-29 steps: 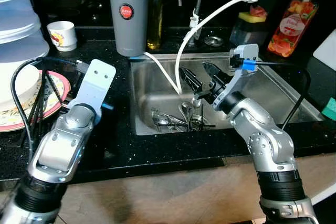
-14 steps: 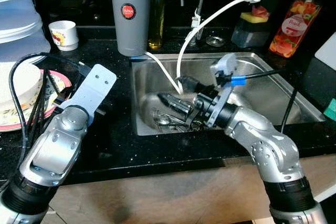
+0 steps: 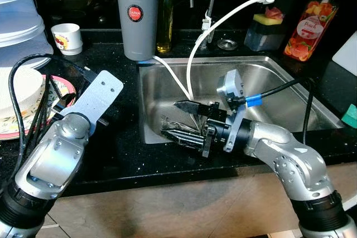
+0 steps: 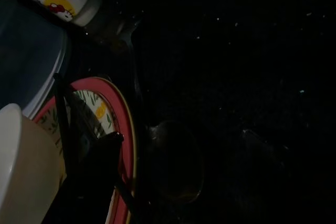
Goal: Kitchen organization
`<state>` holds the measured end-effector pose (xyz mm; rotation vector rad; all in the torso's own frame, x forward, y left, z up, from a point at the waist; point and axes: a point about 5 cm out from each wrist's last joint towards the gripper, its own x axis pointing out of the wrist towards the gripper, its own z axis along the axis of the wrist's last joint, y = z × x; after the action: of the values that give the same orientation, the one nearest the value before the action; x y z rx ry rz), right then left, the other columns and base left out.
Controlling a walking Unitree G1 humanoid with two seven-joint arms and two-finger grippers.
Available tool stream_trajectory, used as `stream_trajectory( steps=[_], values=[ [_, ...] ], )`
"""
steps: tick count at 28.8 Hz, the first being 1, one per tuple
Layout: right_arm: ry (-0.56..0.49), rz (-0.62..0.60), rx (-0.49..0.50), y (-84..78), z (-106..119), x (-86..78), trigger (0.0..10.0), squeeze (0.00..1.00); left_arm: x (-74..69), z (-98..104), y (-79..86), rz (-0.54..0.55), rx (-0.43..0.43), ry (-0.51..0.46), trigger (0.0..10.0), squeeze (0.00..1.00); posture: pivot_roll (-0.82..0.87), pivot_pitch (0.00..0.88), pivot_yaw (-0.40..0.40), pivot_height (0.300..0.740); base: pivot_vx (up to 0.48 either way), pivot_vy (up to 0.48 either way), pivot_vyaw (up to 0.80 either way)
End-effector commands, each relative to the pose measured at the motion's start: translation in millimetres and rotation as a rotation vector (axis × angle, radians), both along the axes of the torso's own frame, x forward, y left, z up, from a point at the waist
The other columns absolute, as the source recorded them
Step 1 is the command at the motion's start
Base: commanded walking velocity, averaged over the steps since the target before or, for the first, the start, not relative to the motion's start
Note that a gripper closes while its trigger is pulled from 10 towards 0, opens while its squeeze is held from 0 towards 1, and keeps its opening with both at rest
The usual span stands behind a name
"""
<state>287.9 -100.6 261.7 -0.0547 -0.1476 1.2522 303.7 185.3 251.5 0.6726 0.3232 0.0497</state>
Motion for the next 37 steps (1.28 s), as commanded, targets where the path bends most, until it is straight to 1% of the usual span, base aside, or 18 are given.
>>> stream_trajectory(
  steps=[1, 3, 4, 5, 7, 10, 13, 17, 24, 25, 27, 28, 30, 31, 32, 35, 36, 37],
  values=[
    [0.002, 0.023, -0.016, 0.9, 1, -2.6, 10.0, 0.0, -1.0, -10, -1.0, -0.007, 0.007, 0.086, 10.0, 0.0, 0.0, 0.12, -0.047, 0.74, 0.0, 0.0, 0.0],
    [0.002, 0.023, -0.016, 0.9, 1, -2.6, 10.0, 0.0, -1.0, -10, -1.0, -0.007, 0.007, 0.086, 10.0, 0.0, 0.0, 0.12, -0.047, 0.74, 0.0, 0.0, 0.0],
    [0.003, 0.029, -0.017, 0.8, 1, -2.8, 10.0, 0.0, -0.5, -10, 2.3, 0.001, 0.041, 0.095, 10.0, 0.0, 0.0, 0.12, -0.047, 0.74, 0.0, 0.0, 0.0],
    [0.003, 0.029, -0.017, 0.8, 1, -2.8, 10.0, 0.0, -0.5, -10, 2.3, 0.001, 0.041, 0.095, 10.0, 0.0, 0.0, 0.12, -0.047, 0.74, 0.0, 0.0, 0.0],
    [0.013, 0.054, -0.012, 1.3, 2, -4.5, 10.0, 0.0, 1.5, -11, 13.1, 0.033, 0.108, 0.112, 10.0, 0.0, 0.0, 0.121, -0.046, 0.74, 0.0, 0.0, 0.0],
    [0.025, 0.091, -0.002, 2.6, 4, -7.9, 10.0, 0.0, 3.3, -11, 22.3, 0.063, 0.158, 0.127, 10.0, 0.0, 0.0, 0.121, -0.047, 0.74, 0.0, 0.0, 0.0],
    [0.017, 0.117, -0.006, 3.5, 4, -10.5, 10.0, 0.0, 4.1, -11, 25.7, 0.073, 0.166, 0.125, 10.0, 0.0, 0.0, 0.121, -0.047, 0.74, 0.0, 0.0, 0.0],
    [-0.022, 0.147, -0.012, 6.3, 4, -14.1, 10.0, 0.0, 5.4, -9, 31.1, 0.092, 0.17, 0.122, 10.0, 0.0, 0.0, 0.122, -0.049, 0.74, 0.0, 0.0, 0.0],
    [-0.029, 0.15, -0.012, 7.6, 4, -13.9, 10.0, 0.0, 5.6, -12, 30.9, 0.084, 0.157, 0.142, 10.0, 0.0, 0.0, 0.123, -0.05, 0.74, 0.0, 0.0, 0.0],
    [-0.029, 0.149, -0.012, 7.7, 4, -13.7, 10.0, 0.0, 5.6, -13, 30.7, 0.082, 0.157, 0.143, 9.7, 0.0, 0.0, 0.123, -0.05, 0.74, 0.0, 0.0, 0.0],
    [-0.029, 0.149, -0.012, 7.7, 4, -13.7, 10.0, 0.0, 5.6, -13, 30.7, 0.082, 0.157, 0.143, 9.7, 0.0, 0.0, 0.123, -0.05, 0.74, 0.0, 0.0, 0.0],
    [-0.031, 0.149, -0.011, 7.7, 4, -13.6, 10.0, 0.0, 5.9, -14, 30.6, 0.079, 0.157, 0.146, 4.5, 0.0, 0.0, 0.123, -0.05, 0.74, 0.0, 0.0, 0.0],
    [-0.031, 0.149, -0.011, 7.7, 4, -13.6, 10.0, 0.0, 5.9, -14, 30.6, 0.079, 0.157, 0.146, 4.5, 0.0, 0.0, 0.123, -0.05, 0.74, 0.0, 0.0, 0.0],
    [-0.037, 0.133, 0.008, 8.0, 5, -12.1, 10.0, 0.0, 6.4, -14, 30.5, 0.075, 0.159, 0.148, 4.2, 0.0, 0.0, 0.122, -0.051, 0.74, 0.0, 0.0, 0.0],
    [-0.052, 0.091, 0.051, 9.2, 8, -8.3, 10.0, 0.0, 7.7, -15, 30.2, 0.067, 0.157, 0.145, 2.6, 0.0, 0.0, 0.123, -0.049, 0.74, 0.0, 0.0, 0.0],
    [-0.054, 0.079, 0.063, 9.5, 9, -7.3, 10.0, 0.0, 8.0, -15, 30.1, 0.065, 0.156, 0.143, 2.6, 0.0, 0.0, 0.123, -0.049, 0.74, 0.0, 0.0, 0.0],
    [-0.061, 0.065, 0.081, 10.4, 10, -5.9, 10.0, 0.0, 8.9, -15, 29.4, 0.059, 0.152, 0.14, 0.0, 0.0, 0.0, 0.123, -0.049, 0.74, 0.0, 0.0, 0.0],
    [-0.064, 0.061, 0.086, 10.7, 11, -5.5, 10.0, 0.0, 9.1, -15, 29.2, 0.056, 0.15, 0.139, 0.0, 0.0, 0.0, 0.123, -0.049, 0.74, 0.0, 0.0, 0.0]
  ],
)
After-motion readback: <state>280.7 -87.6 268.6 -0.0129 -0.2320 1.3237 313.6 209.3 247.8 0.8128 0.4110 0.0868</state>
